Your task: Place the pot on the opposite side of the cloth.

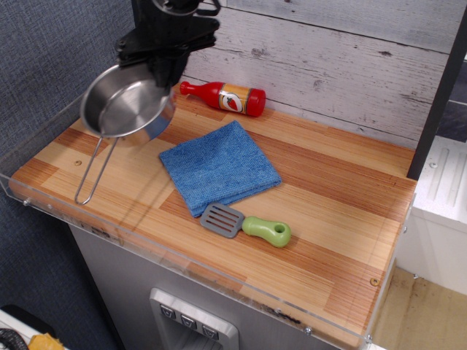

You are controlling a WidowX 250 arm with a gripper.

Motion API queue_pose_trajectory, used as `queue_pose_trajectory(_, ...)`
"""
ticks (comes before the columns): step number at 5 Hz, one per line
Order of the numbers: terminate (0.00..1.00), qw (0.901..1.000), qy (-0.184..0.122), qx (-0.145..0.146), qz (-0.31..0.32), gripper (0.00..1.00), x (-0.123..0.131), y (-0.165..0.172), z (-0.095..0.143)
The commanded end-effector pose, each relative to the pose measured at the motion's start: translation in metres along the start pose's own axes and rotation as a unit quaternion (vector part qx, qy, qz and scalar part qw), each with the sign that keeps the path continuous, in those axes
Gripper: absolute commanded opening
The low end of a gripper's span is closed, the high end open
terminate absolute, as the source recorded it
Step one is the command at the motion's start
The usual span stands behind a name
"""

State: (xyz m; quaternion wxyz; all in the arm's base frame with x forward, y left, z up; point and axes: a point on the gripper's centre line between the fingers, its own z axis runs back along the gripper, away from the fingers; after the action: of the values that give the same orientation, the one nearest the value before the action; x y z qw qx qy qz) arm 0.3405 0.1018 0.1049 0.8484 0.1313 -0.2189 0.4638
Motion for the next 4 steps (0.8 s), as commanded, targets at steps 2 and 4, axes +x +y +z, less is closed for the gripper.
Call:
queue_pose_trajectory(2,0.00,0.9914,-0.019,-0.106,-0.075,0.00,-0.015,-0.078,0.044)
queue_pose_trajectory(4,0.00,0.9782,-0.007,-0.145,-0.148,0.00,-0.048,-0.126,0.043)
